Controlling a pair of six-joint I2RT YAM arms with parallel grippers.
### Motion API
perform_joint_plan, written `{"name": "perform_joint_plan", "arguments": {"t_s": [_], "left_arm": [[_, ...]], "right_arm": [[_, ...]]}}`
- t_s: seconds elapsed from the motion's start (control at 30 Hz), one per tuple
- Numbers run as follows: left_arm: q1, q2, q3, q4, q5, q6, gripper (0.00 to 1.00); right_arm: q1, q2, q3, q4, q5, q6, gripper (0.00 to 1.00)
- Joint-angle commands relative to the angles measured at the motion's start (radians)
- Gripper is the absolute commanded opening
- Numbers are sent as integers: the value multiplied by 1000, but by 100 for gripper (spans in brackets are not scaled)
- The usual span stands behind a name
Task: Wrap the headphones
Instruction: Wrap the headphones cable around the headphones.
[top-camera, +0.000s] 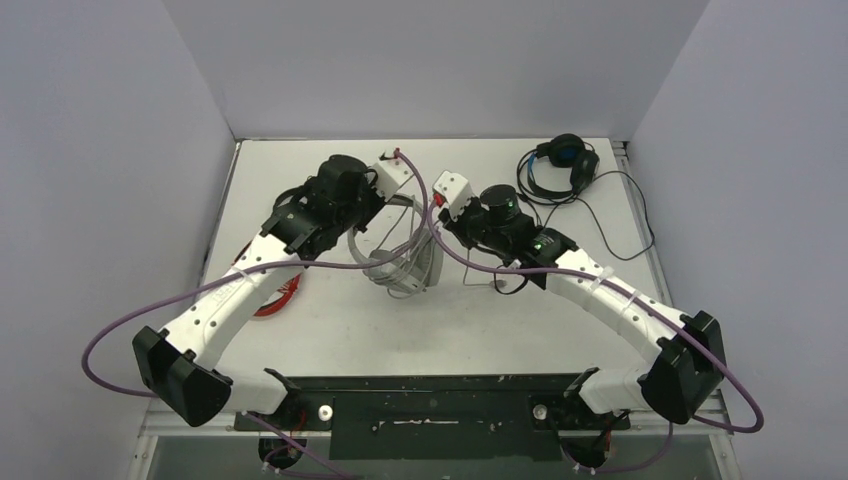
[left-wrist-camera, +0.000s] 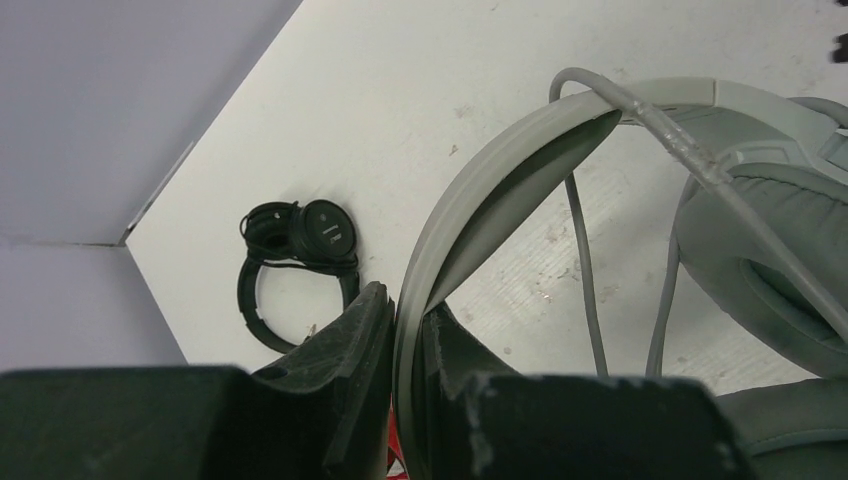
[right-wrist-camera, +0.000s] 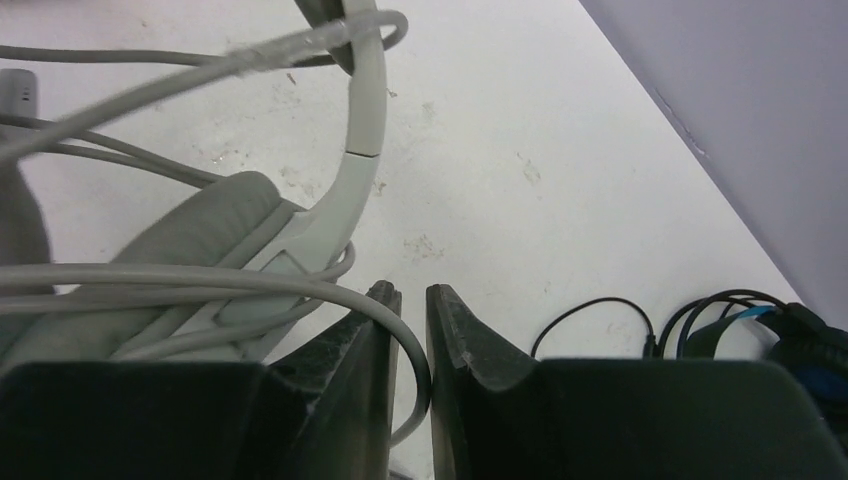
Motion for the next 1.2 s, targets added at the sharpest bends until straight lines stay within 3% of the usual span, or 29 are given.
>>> {"name": "perform_joint_plan", "arguments": {"t_s": [0.0, 0.5, 0.87, 1.03, 1.17], "left_arm": [[-12, -88, 95, -17, 148, -67, 0], [-12, -103, 238, -73, 347, -304, 0], [-10, -79, 359, -57, 382, -565, 0], [-10, -52, 404, -35, 372, -678, 0], [-9, -34, 404, 6, 334, -780, 0]], "right_arm": [[-63, -11, -87, 198, -50, 19, 18], [-239, -67, -424, 856, -466, 201, 35], [-332, 101, -479, 1325, -683, 455, 34], [-323, 179, -470, 1454, -717, 557, 31], [-290, 200, -481, 1464, -710, 566, 29]]}}
